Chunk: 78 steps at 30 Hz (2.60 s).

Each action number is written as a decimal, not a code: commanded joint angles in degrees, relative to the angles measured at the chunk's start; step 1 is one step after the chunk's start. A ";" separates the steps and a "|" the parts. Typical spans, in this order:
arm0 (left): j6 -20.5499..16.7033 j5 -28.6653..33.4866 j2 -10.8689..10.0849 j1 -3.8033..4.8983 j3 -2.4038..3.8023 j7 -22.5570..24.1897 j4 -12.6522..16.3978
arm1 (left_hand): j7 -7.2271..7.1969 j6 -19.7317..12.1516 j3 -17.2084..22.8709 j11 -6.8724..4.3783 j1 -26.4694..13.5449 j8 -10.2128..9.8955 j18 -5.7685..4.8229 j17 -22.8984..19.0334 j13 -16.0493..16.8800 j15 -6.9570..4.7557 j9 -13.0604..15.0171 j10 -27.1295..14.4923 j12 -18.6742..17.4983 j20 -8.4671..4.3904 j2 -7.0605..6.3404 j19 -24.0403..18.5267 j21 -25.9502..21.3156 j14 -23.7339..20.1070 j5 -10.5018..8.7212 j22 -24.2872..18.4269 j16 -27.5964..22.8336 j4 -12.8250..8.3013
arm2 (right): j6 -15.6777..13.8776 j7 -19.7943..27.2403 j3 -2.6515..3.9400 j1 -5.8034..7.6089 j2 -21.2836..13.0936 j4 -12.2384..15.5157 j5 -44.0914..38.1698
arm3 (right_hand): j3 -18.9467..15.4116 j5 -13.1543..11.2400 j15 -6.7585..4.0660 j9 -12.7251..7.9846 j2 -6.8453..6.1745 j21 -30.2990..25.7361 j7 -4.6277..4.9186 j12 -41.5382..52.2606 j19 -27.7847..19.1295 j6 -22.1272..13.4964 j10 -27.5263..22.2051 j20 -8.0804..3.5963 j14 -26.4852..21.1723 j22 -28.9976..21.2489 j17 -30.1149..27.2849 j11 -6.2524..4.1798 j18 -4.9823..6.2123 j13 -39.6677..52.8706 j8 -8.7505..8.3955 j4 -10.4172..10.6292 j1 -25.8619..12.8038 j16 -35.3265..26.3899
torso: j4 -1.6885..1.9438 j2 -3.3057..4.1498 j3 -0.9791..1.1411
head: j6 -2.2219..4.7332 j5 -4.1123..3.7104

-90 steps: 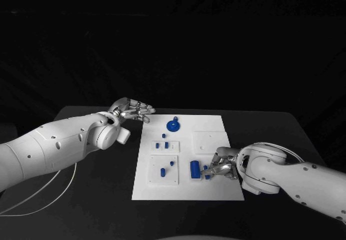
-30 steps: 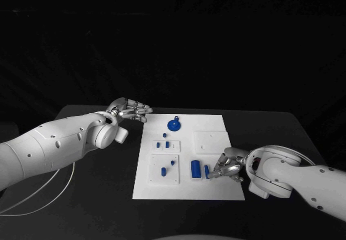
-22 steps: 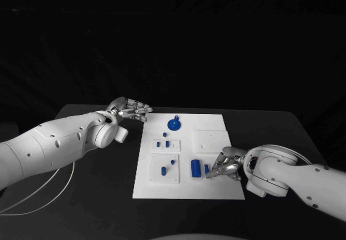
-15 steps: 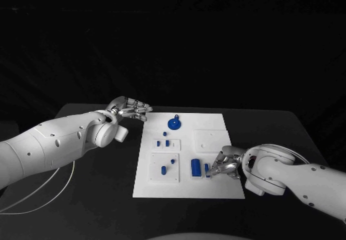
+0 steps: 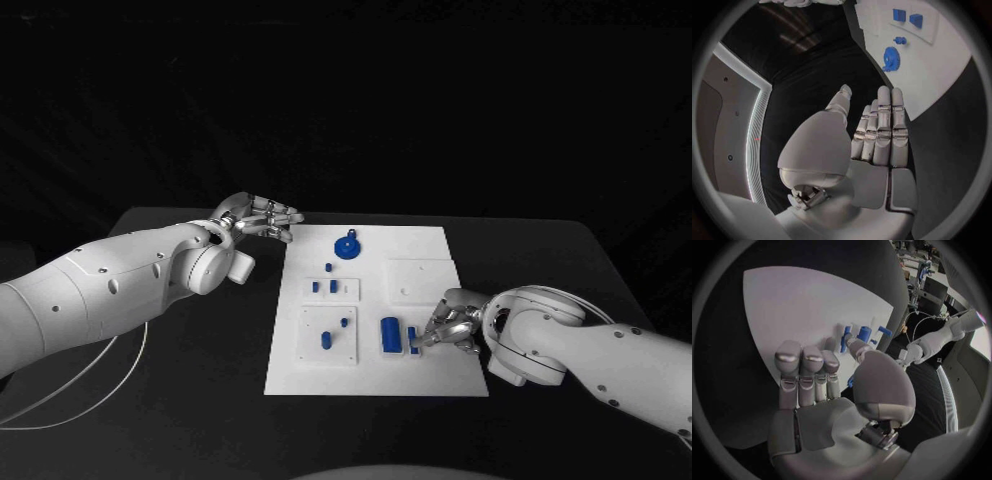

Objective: Assemble the parts on the task board

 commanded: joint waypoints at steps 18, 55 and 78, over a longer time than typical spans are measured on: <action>-1.48 1.06 0.12 0.00 0.05 2.53 -0.05 | -0.55 1.11 -0.19 -0.41 0.12 0.02 -1.08 -0.73 0.04 -0.21 0.05 1.36 0.18 0.12 0.86 -0.18 0.03 -0.08 0.63 0.01 -1.18 -0.73 | -6.08 11.43 3.78 0.20 0.09 -6.72 19.46 | -6.88 2.59 0.42 -7.45 0.27 -2.79 2.04 -1.90 3.03 -3.61 -1.70 0.51 -0.31 -1.42 -1.28 1.10 0.21 -1.30 0.14 4.58 -0.97 -1.06 | 0.04 -0.16 -0.05 | 2.41 -1.02; -1.65 12.13 7.05 1.69 0.34 5.35 -11.36 | -8.49 -57.51 -0.12 -6.14 -28.41 -3.61 -3.97 -12.61 -3.40 -2.87 -3.80 -66.22 -3.60 -1.43 3.84 -68.19 -4.42 -74.72 -7.81 -26.65 -14.38 -1.81 | -6.29 48.86 7.79 4.59 17.96 -45.65 55.71 | -24.36 -3.10 6.83 -59.78 10.13 -47.68 1.57 -55.87 -84.03 -70.75 -79.46 8.17 -83.97 -74.50 -63.08 4.51 -4.36 -72.52 -3.48 -3.24 -18.17 -52.53 | 0.07 -3.23 -0.32 | 14.18 -1.52; -27.02 16.56 -3.37 -8.95 6.14 16.33 21.08 | -8.49 -57.51 -0.12 -6.14 -77.42 -3.61 -3.97 -12.61 -3.40 -2.87 -3.80 -66.22 -3.60 -1.43 3.84 -68.19 -4.42 -74.72 -7.81 -26.65 -14.38 -1.81 | -36.56 62.45 -7.98 9.92 8.37 -12.30 68.01 | -24.36 -3.10 6.83 -59.78 10.13 -47.68 1.57 -55.87 -84.03 -70.75 -79.46 8.17 -83.97 -74.50 -63.08 4.51 -4.36 -72.52 -3.48 -3.24 -62.71 -52.53 | -1.60 -6.66 1.55 | 8.79 -0.48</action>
